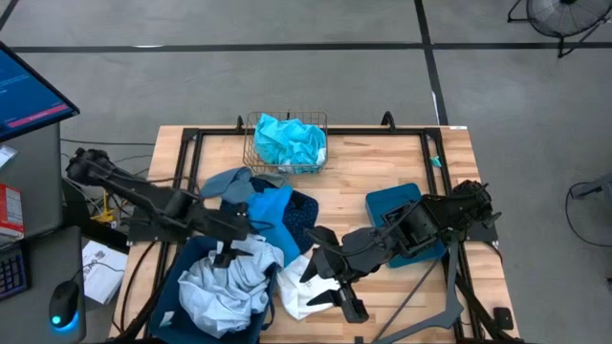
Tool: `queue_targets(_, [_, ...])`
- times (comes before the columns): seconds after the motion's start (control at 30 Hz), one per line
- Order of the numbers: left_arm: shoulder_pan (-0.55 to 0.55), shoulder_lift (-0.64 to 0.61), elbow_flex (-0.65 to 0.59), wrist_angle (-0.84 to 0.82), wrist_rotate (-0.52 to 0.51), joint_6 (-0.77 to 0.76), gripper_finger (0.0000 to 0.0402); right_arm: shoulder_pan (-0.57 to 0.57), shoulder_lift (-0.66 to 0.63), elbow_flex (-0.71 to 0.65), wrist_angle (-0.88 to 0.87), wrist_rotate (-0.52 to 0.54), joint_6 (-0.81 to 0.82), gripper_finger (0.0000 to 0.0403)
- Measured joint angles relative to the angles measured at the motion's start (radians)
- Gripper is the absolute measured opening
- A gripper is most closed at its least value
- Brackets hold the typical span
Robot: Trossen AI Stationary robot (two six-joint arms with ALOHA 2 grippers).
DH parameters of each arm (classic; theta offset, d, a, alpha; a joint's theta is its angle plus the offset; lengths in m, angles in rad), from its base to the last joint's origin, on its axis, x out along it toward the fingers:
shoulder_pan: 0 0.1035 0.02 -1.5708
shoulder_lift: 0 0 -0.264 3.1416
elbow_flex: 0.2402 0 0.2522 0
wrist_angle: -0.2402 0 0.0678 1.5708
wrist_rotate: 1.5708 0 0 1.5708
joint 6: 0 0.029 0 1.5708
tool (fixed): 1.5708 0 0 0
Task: Pick & Place Cloths
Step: Put the white patterned shirt into the dark blue laundry organizer
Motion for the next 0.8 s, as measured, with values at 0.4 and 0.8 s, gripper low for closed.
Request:
queue_targets(0.4, [0.034, -0.020, -0.029, 0.005, 0.104, -0.041, 0.0153, -0.010, 0.000, 0.000, -0.008, 0.000, 0.000, 0.0200])
queue_targets(0.8, [-0.013, -0.131, -0.011, 0.036, 0.118, -0.237, 0.0001, -0.033, 0.000, 0.000, -0.043, 0.000, 0.000, 0.0178])
